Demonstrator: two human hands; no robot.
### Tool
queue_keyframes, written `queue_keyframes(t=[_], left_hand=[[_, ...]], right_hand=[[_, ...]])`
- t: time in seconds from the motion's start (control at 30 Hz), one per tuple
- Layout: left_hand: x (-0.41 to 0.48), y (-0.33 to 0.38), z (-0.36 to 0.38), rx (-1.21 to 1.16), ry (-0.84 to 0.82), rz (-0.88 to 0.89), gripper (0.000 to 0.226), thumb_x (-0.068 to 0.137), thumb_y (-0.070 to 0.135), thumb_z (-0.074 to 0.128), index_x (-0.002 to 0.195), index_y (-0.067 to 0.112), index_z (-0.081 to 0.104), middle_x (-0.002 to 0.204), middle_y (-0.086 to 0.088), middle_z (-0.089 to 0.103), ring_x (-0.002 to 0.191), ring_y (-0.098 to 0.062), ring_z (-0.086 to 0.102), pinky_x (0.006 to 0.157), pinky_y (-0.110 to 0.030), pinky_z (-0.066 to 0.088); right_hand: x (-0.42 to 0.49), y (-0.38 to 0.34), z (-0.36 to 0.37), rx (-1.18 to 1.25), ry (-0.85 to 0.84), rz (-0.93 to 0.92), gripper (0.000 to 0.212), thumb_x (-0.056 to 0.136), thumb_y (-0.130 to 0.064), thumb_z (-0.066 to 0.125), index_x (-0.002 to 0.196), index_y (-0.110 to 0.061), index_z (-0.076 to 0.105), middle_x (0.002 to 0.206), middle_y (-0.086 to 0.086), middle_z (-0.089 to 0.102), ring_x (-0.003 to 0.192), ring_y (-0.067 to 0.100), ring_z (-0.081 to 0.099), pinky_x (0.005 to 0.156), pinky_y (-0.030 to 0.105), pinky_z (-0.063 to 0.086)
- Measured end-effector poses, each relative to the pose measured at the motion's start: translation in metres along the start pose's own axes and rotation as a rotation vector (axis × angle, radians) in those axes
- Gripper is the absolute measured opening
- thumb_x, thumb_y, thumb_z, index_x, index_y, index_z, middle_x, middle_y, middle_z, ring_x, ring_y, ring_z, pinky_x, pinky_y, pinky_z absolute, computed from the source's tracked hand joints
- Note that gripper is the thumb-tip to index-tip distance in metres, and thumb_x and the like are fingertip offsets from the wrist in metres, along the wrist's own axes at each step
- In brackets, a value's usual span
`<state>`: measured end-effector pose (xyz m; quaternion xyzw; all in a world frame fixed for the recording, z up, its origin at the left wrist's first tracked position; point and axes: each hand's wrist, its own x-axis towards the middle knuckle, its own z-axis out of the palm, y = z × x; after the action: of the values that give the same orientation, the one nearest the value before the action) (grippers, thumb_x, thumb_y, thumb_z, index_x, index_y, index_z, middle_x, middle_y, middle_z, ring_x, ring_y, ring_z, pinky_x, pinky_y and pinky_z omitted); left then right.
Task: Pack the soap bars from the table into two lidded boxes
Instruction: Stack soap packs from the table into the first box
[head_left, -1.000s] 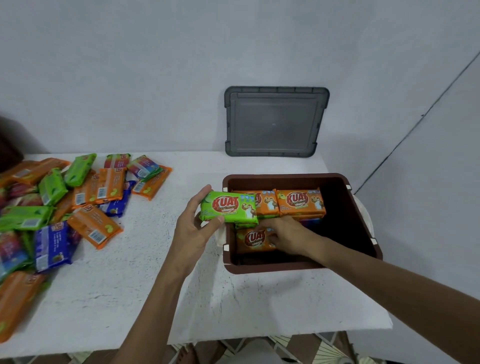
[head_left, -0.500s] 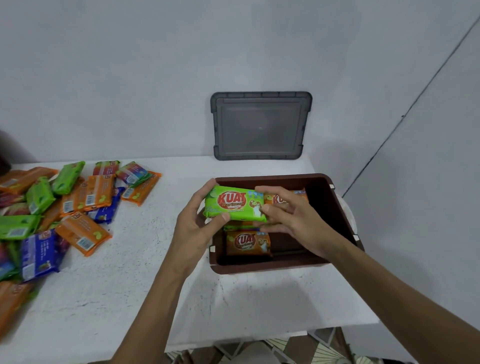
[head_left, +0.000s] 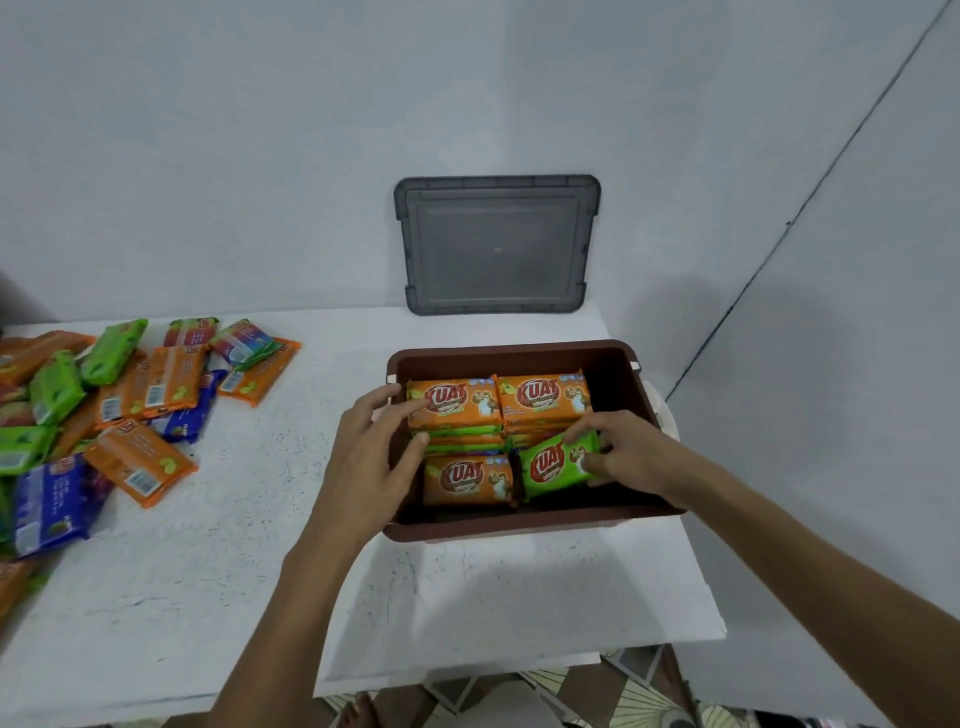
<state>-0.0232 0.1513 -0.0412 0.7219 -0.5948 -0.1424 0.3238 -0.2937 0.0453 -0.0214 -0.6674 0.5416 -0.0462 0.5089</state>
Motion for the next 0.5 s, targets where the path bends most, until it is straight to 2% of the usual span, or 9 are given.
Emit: queue_keyframes(t=[0.1, 0.17, 0.27, 0.4, 0.5], left_hand=[[-0.001, -0.002, 0.003, -0.002, 0.01, -0.012, 0.035, 0.095, 0.027, 0.057, 0.129, 0.029, 0.056, 0.148, 0.005, 0.038, 0.134, -0.013, 0.037, 0.102, -0.029, 0.035], [0.0, -0.003, 0.003, 0.003, 0.007, -0.011, 0.034, 0.095, 0.024, 0.056, 0.129, 0.027, 0.057, 0.148, 0.005, 0.038, 0.135, -0.013, 0.037, 0.102, -0.027, 0.033], [-0.001, -0.005, 0.003, 0.009, 0.004, 0.002, 0.033, 0.096, 0.022, 0.055, 0.128, 0.026, 0.059, 0.148, 0.004, 0.038, 0.135, -0.013, 0.037, 0.102, -0.025, 0.032], [-0.002, -0.006, 0.006, -0.011, 0.002, -0.002, 0.031, 0.097, 0.019, 0.053, 0.126, 0.026, 0.06, 0.148, 0.004, 0.038, 0.135, -0.013, 0.037, 0.102, -0.026, 0.033], [-0.002, -0.007, 0.006, -0.021, 0.001, 0.02, 0.031, 0.097, 0.022, 0.051, 0.127, 0.027, 0.06, 0.149, 0.005, 0.037, 0.136, -0.012, 0.036, 0.102, -0.025, 0.033]], right_hand=[[0.014, 0.007, 0.009, -0.029, -0.002, 0.029, 0.031, 0.089, 0.005, 0.06, 0.1, -0.024, 0.061, 0.137, 0.003, 0.045, 0.124, 0.027, 0.051, 0.087, 0.036, 0.059], [0.019, 0.007, 0.012, -0.263, 0.029, 0.011, 0.025, 0.091, 0.0, 0.06, 0.101, -0.023, 0.058, 0.14, 0.003, 0.044, 0.125, 0.027, 0.05, 0.093, 0.03, 0.053], [0.024, 0.007, 0.019, -0.52, 0.037, -0.024, 0.019, 0.092, -0.005, 0.058, 0.1, -0.021, 0.054, 0.14, 0.008, 0.043, 0.122, 0.029, 0.05, 0.097, 0.032, 0.048], [0.03, 0.007, 0.02, -0.626, 0.025, -0.016, 0.014, 0.091, -0.009, 0.06, 0.103, -0.016, 0.058, 0.135, 0.008, 0.047, 0.118, 0.029, 0.053, 0.095, 0.032, 0.05], [0.026, 0.002, 0.021, -0.689, 0.036, -0.017, 0.017, 0.093, -0.014, 0.059, 0.11, -0.018, 0.059, 0.135, 0.008, 0.05, 0.116, 0.027, 0.055, 0.094, 0.032, 0.05]])
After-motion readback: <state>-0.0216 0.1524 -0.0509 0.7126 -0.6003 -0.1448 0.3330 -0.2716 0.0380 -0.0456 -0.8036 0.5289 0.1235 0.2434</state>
